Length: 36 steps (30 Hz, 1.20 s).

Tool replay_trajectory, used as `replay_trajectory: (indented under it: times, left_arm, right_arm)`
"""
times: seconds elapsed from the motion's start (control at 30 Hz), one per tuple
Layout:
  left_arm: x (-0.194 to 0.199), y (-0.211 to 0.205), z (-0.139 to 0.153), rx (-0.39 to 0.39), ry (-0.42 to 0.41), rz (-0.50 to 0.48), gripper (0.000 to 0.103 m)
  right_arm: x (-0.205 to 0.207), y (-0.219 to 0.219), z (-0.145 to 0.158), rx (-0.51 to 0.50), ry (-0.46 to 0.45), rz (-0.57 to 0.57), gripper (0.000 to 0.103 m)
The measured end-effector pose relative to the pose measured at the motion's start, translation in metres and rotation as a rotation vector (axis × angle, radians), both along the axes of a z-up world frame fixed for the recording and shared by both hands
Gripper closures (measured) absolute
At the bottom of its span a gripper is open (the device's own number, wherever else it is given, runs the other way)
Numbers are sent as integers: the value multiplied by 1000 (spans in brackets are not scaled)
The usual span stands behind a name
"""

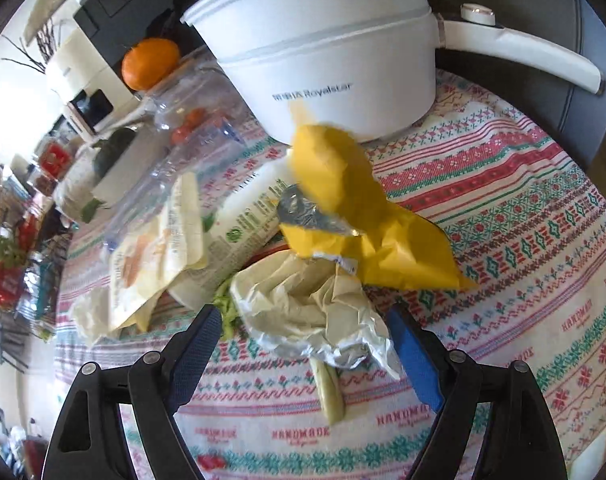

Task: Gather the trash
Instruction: 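Grasp the red soda can with the left tool while the right tool grasps crumpled paper, then carry the can and crumpled paper over the white bin and open both tools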

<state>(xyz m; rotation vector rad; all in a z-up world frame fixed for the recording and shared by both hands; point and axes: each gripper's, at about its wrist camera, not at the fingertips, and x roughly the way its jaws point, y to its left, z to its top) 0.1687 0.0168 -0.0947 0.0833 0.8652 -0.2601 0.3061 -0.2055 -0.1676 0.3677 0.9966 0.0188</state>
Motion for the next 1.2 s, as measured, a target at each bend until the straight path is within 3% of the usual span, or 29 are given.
replay_trajectory:
  times: [0.03, 0.07, 0.27, 0.6, 0.87, 1.2]
  left_arm:
    - [0, 0, 0, -2, 1, 2, 48]
    - [0, 1, 1, -4, 3, 5, 48]
    - [-4, 4, 8, -16, -18, 13, 48]
    - [-19, 2, 28, -54, -64, 18, 48]
    - [-44, -10, 47, -104, -109, -25, 48]
    - [-73, -45, 48, -110, -110, -136, 48]
  right_arm:
    - [2, 1, -3, -16, 13, -2, 37]
    - [4, 1, -7, -19, 26, 2, 42]
    - [-3, 0, -1, -5, 14, 38, 57]
    - [-52, -20, 53, -2, -76, 78, 58]
    - [-116, -33, 94, 31, -133, 127, 58]
    - [-186, -59, 106, 31, -159, 144, 57]
